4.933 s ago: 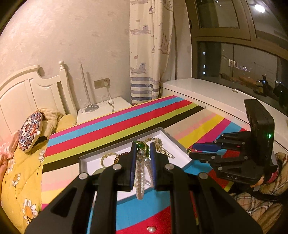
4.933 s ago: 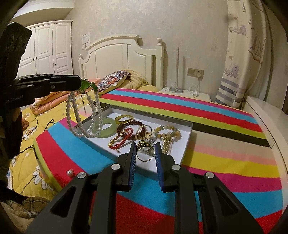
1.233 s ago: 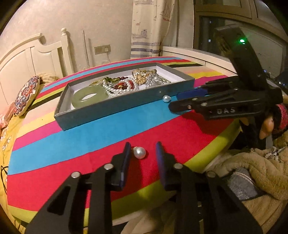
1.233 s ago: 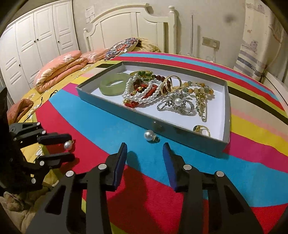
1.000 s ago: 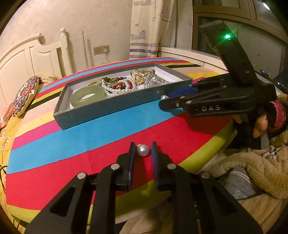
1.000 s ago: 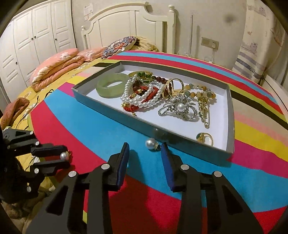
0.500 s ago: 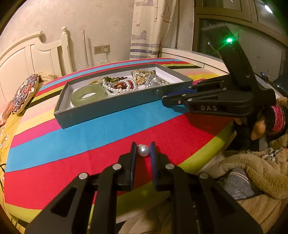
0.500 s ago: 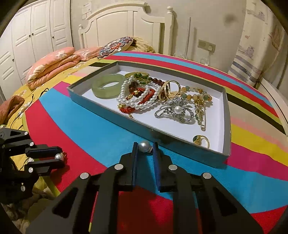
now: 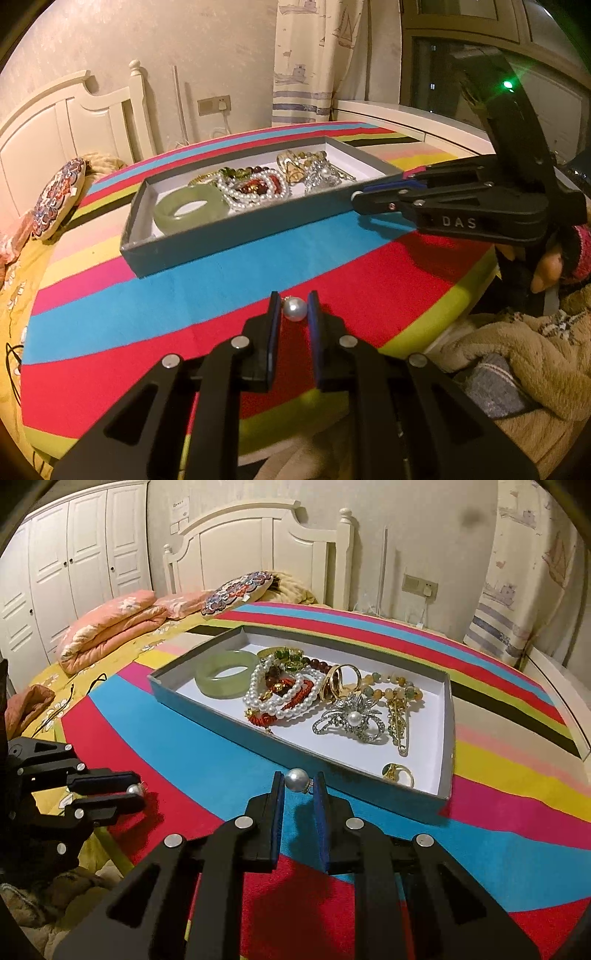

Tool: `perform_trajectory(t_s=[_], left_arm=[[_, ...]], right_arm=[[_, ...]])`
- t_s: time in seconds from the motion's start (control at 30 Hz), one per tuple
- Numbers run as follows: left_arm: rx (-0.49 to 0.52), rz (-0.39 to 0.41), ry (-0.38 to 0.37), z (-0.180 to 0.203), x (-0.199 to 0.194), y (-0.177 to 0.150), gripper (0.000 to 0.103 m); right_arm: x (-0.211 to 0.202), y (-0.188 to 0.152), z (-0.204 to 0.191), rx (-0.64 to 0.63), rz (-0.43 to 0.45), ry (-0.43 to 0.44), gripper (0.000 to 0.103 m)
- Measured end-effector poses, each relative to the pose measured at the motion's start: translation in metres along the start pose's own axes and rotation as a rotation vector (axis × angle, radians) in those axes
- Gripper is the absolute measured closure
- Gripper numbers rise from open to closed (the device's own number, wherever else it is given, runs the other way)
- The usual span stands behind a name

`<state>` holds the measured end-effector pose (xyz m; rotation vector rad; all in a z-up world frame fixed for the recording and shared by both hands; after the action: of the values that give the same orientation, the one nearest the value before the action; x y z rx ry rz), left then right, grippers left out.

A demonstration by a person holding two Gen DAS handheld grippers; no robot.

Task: Organize jewelry
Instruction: 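Drop the pearl earring into the box with the right tool while the left drops its pearl in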

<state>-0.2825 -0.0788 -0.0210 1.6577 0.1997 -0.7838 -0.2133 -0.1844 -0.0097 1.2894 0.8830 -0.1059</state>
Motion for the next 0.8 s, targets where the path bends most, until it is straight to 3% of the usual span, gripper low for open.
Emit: perform_trajectory(t_s=[0.5,0.8], left_arm=[[0.032,0.045,0.065,-0.007,0.021,0.063,0.089],[-0.014,0.040,0.097,-0.013,0.054,0.097,0.089]], right_arm=[[-0.010,0.021,0.002,-0.019,0.082,-0.006,0.086],[0.004,0.030,0.012,0.007,0.080,-0.012,0.086]])
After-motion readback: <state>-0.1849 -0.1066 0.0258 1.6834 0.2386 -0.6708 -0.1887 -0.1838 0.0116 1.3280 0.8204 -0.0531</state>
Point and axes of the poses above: each gripper's, at about its wrist camera, not at the fingertips, and x roughly the way its jaws point, z to its right, y to its top, the point moved 1 cm from there along x, roughly the way its jaws point, and after that the axes turned 3 degrees about z, right-handed, at the moved point
